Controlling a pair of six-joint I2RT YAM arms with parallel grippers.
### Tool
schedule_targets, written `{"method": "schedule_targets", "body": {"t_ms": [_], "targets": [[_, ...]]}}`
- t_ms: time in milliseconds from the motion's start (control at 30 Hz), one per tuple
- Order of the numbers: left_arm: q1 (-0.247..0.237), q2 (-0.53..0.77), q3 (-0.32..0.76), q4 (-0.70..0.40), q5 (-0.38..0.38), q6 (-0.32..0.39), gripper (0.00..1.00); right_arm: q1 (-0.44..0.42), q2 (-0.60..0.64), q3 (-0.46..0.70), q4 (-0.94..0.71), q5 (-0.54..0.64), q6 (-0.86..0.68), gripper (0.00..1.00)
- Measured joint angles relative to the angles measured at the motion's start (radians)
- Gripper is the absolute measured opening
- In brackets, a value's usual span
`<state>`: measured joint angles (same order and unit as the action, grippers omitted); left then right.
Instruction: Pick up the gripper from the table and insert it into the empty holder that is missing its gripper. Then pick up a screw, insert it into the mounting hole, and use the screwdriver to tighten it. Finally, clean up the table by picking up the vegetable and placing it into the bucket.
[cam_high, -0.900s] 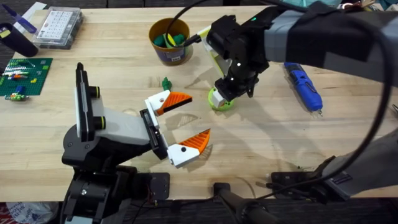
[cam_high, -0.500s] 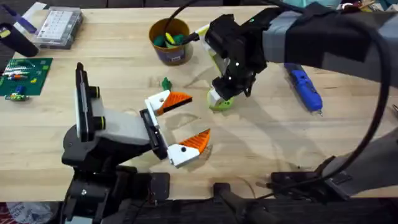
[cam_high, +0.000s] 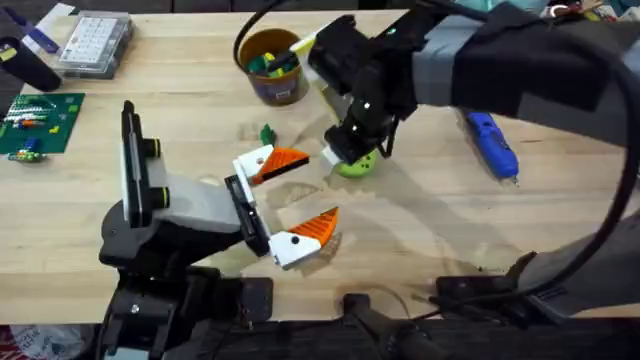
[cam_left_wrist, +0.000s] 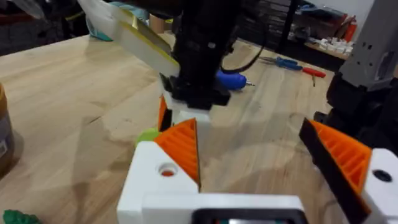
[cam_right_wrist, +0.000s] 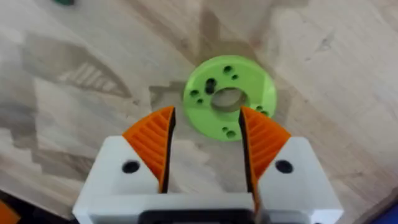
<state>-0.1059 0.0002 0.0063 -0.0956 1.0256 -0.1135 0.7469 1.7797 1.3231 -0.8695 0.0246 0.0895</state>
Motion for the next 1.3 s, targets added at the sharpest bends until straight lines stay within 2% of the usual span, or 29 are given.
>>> {"method": "schedule_targets", "body": {"t_ms": [167, 467, 667, 833, 1300], "targets": [[0.0, 0.0, 0.0, 0.0, 0.0, 0.0, 0.987, 0.03, -0.024, 0.0, -0.064, -0.004, 0.0, 0.578], [0.0, 0.0, 0.0, 0.0, 0.0, 0.0, 0.987, 0.031, -0.197, 0.0, -0.069, -0.004, 0.012, 0.578], [0.0, 0.0, 0.0, 0.0, 0.0, 0.0, 0.987, 0.031, -0.289, -0.087, -0.016, -0.004, 0.014, 0.578], [0.0, 0.0, 0.0, 0.0, 0.0, 0.0, 0.987, 0.031, -0.28, -0.137, 0.046, -0.004, -0.001, 0.578], [0.0, 0.0, 0.0, 0.0, 0.0, 0.0, 0.987, 0.031, -0.132, -0.137, 0.155, -0.003, -0.04, 0.578]]}}
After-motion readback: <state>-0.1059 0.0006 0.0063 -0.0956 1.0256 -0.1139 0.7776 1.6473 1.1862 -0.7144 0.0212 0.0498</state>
